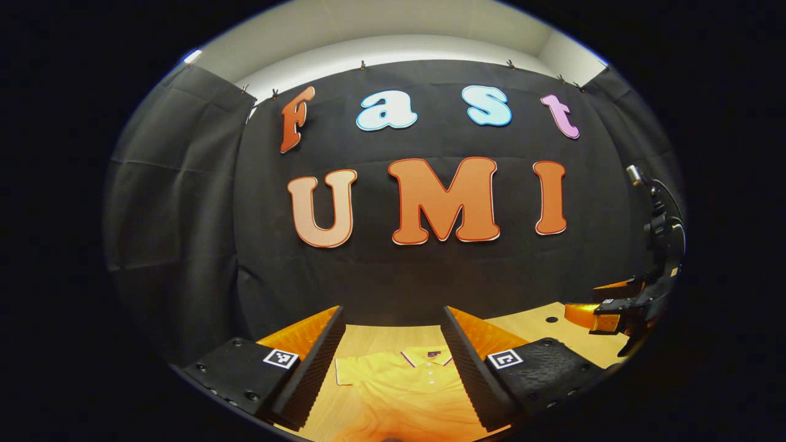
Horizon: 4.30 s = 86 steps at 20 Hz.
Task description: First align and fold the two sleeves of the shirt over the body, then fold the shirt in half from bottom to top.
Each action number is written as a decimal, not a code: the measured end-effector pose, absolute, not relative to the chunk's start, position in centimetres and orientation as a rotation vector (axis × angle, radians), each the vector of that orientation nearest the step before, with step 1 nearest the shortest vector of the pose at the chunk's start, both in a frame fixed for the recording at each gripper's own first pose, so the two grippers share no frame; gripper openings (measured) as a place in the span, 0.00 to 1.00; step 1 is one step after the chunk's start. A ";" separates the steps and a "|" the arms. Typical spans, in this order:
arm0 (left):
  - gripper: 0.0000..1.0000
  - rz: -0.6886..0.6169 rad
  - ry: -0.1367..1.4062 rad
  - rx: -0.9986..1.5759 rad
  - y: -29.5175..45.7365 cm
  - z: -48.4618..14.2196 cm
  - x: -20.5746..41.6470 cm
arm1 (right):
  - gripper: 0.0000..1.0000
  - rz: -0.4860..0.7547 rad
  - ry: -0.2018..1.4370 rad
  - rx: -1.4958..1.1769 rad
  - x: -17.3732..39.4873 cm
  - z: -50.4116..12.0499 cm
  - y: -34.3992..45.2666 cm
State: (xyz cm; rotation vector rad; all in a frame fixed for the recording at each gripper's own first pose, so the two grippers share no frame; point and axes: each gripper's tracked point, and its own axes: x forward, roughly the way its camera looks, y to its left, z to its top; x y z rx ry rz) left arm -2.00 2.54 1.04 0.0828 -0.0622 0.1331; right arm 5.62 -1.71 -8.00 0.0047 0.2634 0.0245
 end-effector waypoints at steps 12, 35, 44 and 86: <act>0.96 0.244 -0.019 0.115 5.0 -0.3 -6.0 | 0.99 0.035 0.518 0.023 11.6 -15.7 -3.8; 0.96 0.454 0.172 0.124 8.5 -5.1 -7.9 | 0.86 -0.037 1.198 -0.008 21.9 -34.4 -5.6; 0.99 0.430 0.233 0.133 7.7 -7.0 -6.8 | 0.63 -0.023 1.295 0.003 22.4 -36.1 -5.2; 0.98 0.129 0.734 -0.219 18.4 -21.7 8.8 | 0.89 -0.043 0.797 0.272 18.1 -18.6 2.0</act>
